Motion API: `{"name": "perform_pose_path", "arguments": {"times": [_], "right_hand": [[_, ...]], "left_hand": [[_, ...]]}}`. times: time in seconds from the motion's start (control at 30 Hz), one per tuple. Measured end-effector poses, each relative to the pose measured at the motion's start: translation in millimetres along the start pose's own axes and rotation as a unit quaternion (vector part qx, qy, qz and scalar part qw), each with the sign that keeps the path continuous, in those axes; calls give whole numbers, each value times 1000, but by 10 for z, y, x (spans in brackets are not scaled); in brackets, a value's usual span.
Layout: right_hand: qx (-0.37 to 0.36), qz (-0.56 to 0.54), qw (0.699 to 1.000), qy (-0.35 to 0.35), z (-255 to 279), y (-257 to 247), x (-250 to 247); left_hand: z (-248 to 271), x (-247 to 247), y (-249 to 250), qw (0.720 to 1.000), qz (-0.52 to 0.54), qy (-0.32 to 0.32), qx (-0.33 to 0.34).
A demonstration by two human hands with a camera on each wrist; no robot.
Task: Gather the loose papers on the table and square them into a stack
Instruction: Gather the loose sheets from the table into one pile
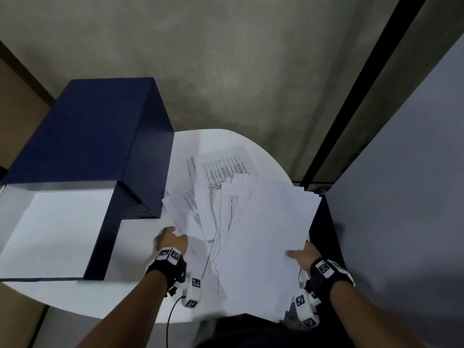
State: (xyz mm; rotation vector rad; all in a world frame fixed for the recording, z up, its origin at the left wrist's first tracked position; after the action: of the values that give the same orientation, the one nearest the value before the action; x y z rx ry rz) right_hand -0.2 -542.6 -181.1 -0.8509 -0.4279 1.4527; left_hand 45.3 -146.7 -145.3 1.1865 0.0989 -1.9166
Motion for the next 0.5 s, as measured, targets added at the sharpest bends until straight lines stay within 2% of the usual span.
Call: {"name": "perform_pose_path", "arguments": {"times": [0.07, 0.33, 0.4, 0.5], "right_hand": [[2, 8, 1000, 0, -18, -7, 3], [0, 21, 1000, 11, -30, 8, 7], [-2, 22, 1000, 13, -41, 6, 1], [-2, 25, 1000, 10, -45, 11, 5]], "left_hand": [[-102, -27, -78, 999, -8, -26, -26], [-21, 85, -27, 995, -29, -100, 9], [24, 69, 16, 995, -28, -84, 34], [132, -14, 107, 997, 3, -25, 76]]}}
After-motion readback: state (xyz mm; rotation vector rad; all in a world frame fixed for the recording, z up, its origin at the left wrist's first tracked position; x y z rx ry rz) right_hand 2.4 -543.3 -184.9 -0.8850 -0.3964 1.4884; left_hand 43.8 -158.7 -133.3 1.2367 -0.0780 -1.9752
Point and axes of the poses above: each hand's wrist, its own z-axis away from the middle knuckle, its own x-axis out of the palm, y = z × x, the point moved 4 cm from there along -z, towards the middle knuckle, and after that the axes turned 7 degrees about -z, right-handed, at the moved point
